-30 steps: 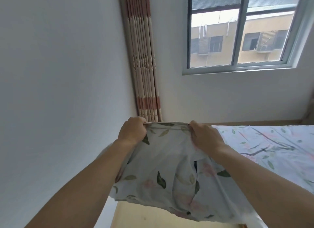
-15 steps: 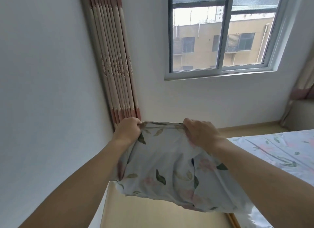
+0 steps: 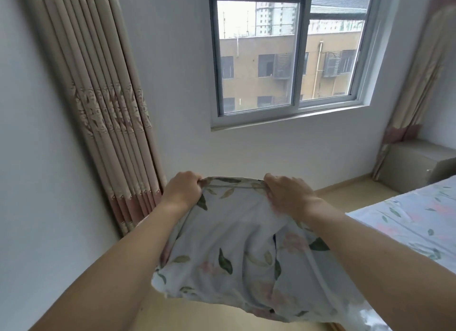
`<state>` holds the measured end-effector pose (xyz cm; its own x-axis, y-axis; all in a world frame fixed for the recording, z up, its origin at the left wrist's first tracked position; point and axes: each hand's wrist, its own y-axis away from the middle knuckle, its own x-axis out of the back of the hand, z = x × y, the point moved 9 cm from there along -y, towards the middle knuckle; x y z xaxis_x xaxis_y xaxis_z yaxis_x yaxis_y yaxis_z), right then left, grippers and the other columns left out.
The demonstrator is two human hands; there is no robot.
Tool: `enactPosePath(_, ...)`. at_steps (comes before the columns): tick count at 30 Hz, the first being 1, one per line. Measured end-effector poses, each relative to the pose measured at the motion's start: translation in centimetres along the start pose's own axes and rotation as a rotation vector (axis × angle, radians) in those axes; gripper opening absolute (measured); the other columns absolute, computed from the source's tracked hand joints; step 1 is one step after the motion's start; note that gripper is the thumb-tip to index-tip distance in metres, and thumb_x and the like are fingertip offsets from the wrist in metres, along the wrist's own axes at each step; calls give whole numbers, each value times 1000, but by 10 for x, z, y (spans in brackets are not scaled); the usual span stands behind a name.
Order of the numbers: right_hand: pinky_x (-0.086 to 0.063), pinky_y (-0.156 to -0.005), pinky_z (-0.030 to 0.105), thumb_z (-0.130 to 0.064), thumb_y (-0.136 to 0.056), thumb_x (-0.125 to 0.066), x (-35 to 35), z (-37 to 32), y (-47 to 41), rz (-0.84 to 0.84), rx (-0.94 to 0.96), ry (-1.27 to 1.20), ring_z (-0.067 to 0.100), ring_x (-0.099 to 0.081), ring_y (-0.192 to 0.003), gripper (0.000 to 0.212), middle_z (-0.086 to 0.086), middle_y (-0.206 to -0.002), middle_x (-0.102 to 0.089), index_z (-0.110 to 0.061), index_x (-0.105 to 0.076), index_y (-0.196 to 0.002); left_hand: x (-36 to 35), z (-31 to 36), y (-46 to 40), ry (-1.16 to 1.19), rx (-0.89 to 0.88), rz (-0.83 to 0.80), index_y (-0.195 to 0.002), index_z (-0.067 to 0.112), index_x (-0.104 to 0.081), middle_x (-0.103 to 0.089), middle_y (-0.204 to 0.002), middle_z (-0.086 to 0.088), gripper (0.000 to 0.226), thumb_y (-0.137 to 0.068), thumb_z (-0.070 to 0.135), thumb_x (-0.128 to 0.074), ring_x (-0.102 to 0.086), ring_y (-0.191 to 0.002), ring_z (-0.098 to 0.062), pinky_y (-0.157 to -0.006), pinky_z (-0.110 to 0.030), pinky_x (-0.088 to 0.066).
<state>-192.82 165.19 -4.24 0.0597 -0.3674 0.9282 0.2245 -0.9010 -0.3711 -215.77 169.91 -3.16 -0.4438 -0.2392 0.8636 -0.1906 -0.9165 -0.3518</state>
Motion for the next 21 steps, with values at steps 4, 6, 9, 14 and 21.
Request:
enactPosePath(4,-35,-62,31,-25,-86,-51,-48,40,-66,-88,-95,-2,34,-66,-82,11,8,-92,-68,-21,-41,-88,-42,-13,-94,-2,-58,-66,-88,14,-74,-72,-96,-14,21,-90,15,-53,-63,-93,-37,-68,-31,-38)
enactPosePath(6,-36,-62,31,-25,-86,-52,-69,64,-99,-94,-141,-15,35,-66,-82,15,8,-91,-69,-23,-38,-83,-66,-18,-141,1,-76,-102,-89,14,-74,-72,-97,-14,21,-89,14,-52,-63,-94,-37,-71,-32,-44)
enactPosePath(9,-38,-60,31,-23,-83,-55,-99,96,-153,-110,-168,-16,35,-66,-79,20,9,-87,-69,-23,-36,-81,-100,-28,-208,-18,-105,-128,-86,13,-72,-71,-94,-14,21,-87,16,-52,-63,-91,-37,-74,-35,-49)
enactPosePath(14,-36,-62,30,-19,-87,-53,-134,146,-247,-144,-167,15,35,-67,-83,10,12,-91,-69,-18,-43,-87,-142,-37,-323,-56,-133,-169,-85,14,-71,-71,-96,-13,20,-88,19,-52,-62,-87,-34,-70,-33,-45)
enactPosePath(21,-37,-62,33,-14,-93,-40,-168,219,-347,-119,-256,61,36,-67,-84,9,15,-94,-69,-17,-37,-85,-182,-27,-461,-66,-240,-196,-84,15,-70,-69,-94,-12,20,-86,16,-50,-61,-88,-36,-72,-34,-48)
